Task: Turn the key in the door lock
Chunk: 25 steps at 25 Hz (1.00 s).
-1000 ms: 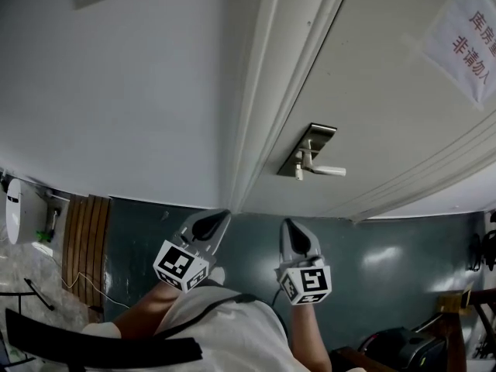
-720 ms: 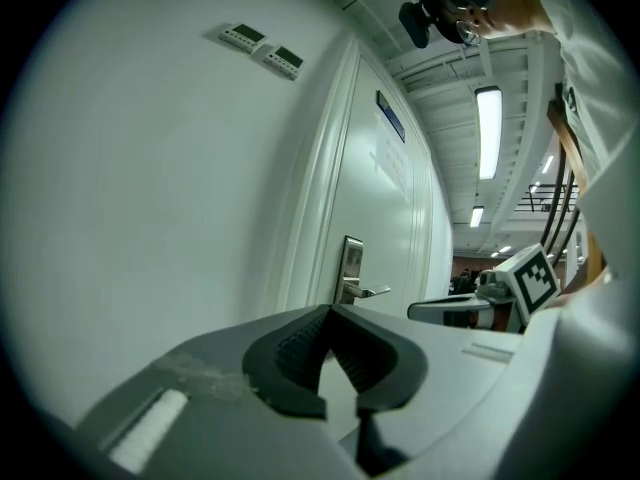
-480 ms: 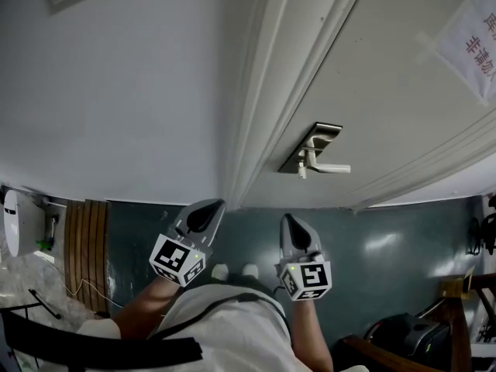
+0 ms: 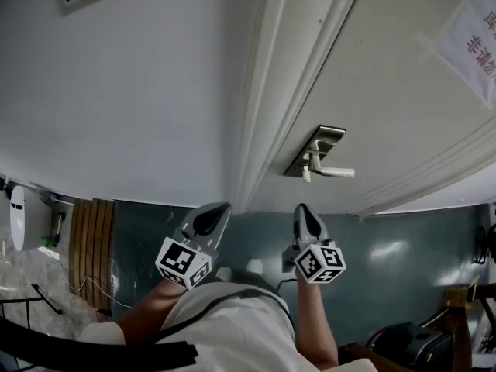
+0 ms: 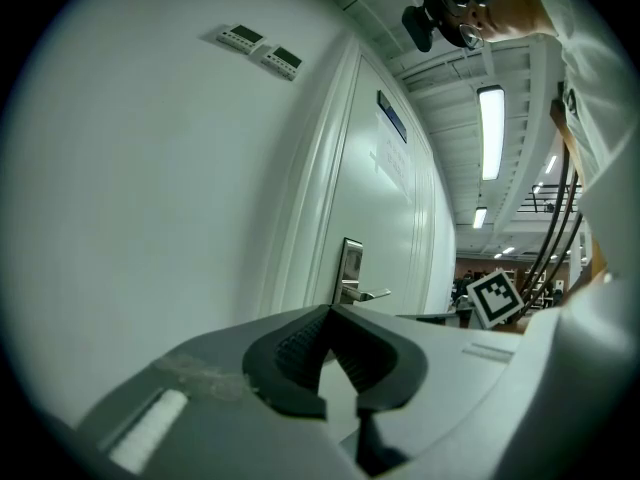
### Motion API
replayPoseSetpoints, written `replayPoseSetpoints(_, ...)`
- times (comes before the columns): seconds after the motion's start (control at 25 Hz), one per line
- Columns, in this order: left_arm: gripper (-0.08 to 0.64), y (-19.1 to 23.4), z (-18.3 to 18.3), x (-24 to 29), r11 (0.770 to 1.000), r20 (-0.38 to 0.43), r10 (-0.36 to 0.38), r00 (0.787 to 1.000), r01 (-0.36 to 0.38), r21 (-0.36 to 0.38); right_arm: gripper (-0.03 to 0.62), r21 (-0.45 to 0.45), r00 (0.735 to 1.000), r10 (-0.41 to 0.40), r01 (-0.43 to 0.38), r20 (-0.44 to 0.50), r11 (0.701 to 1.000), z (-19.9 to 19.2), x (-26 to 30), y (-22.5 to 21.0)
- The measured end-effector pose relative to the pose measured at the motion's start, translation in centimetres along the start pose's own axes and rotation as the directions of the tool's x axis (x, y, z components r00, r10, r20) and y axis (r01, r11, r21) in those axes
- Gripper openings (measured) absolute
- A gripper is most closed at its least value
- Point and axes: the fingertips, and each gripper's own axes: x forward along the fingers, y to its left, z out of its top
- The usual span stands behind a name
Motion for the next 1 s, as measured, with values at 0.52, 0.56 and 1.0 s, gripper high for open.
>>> replayPoseSetpoints(0.52, 0.005, -2.4, 0.8, 3.8, 0.998, 0.013, 0.054, 0.998, -0.054, 0.015, 0.018, 0.402, 0.998, 0.052, -0.066, 0.045, 0.913, -0.2, 4.5, -6.3)
replayPoseSetpoints(0.56, 0.005, -2.5, 0.8, 4.1, 0.998, 0.011, 0.060, 0.998, -0.060, 0.017, 0.019, 0.428, 0.996, 0.063, -0.081, 0.055, 0.900, -0.1, 4.7, -6.3)
replayPoseSetpoints(1.0, 0.005, -4.5, 0.3, 5.5, 0.994, -0.018, 0.101, 0.995, -0.101, 0.036, 0.131, 0.607, 0.995, 0.094, -0.096, 0.035, 0.789, -1.8, 6.1, -9.2)
